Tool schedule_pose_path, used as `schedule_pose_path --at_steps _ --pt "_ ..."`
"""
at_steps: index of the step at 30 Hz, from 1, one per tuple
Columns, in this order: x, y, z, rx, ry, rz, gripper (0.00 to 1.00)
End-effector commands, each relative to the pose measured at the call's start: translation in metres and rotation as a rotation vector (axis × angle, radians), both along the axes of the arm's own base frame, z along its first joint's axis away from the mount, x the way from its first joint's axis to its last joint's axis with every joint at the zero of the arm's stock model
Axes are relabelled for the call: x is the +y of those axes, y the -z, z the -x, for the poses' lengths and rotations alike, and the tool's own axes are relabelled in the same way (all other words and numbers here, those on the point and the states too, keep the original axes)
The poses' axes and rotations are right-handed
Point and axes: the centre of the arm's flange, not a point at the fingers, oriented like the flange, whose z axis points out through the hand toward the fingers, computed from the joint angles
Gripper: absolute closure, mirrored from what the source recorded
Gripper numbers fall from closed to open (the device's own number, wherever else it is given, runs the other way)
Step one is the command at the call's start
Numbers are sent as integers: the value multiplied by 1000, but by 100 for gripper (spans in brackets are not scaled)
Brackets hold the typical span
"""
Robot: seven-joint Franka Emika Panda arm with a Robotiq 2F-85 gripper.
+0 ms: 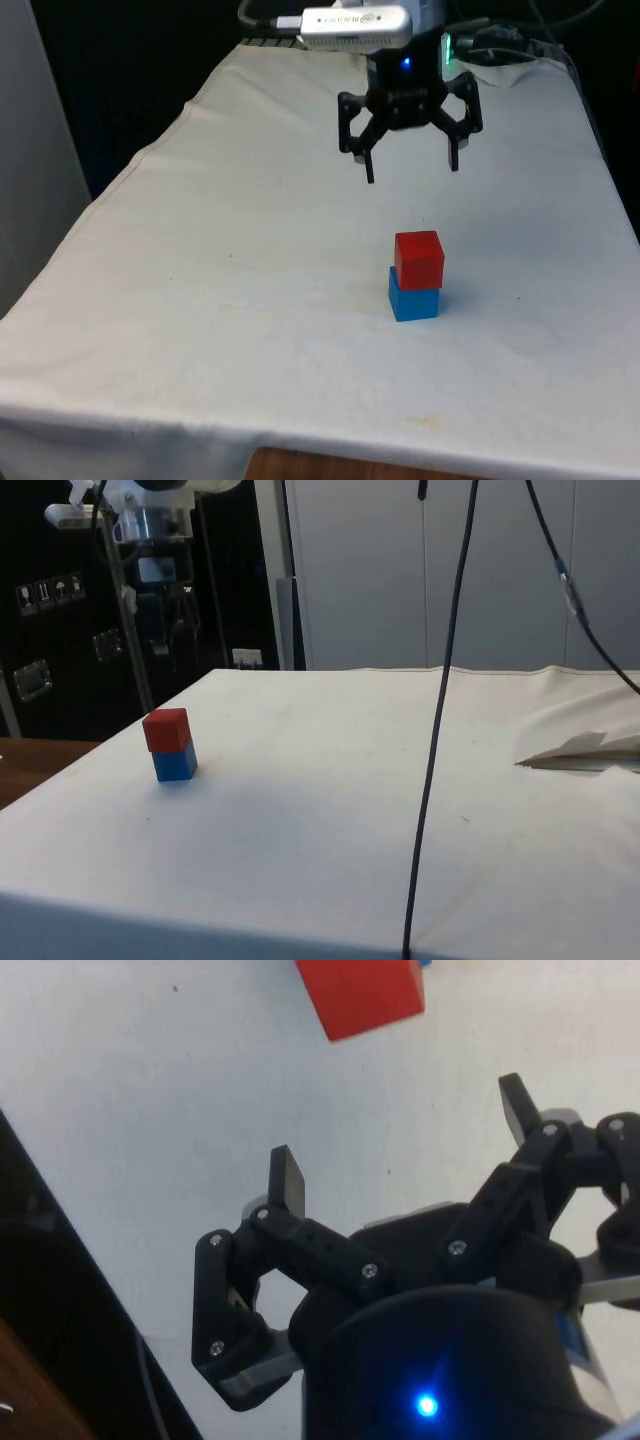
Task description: Stack the two cubes.
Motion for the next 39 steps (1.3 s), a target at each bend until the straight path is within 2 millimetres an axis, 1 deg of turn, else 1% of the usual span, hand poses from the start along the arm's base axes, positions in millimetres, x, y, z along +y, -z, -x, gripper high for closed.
schedule_pose_path --at_steps 1,5,7,8,9,15,17,18,22,26,27,31,39 --pt "0 -5 5 -9 3 7 0" --pt "0 -12 15 -5 1 11 0" --pt "-1 -14 17 -4 1 11 0" --pt "-1 -18 22 -3 0 13 0" --pt "-1 -16 20 8 -5 5 0" --pt "-1 -28 38 3 -4 16 0" --pt "-1 -30 43 4 -5 16 0" --pt "-2 -27 40 16 -8 9 0" --pt "-2 -36 54 5 -5 15 0" --pt "-3 -41 63 5 -5 14 0" --pt "-4 -39 60 17 -8 6 0" --pt "-4 -47 74 3 -5 12 0" --pt "-4 -55 88 1 -5 8 0"
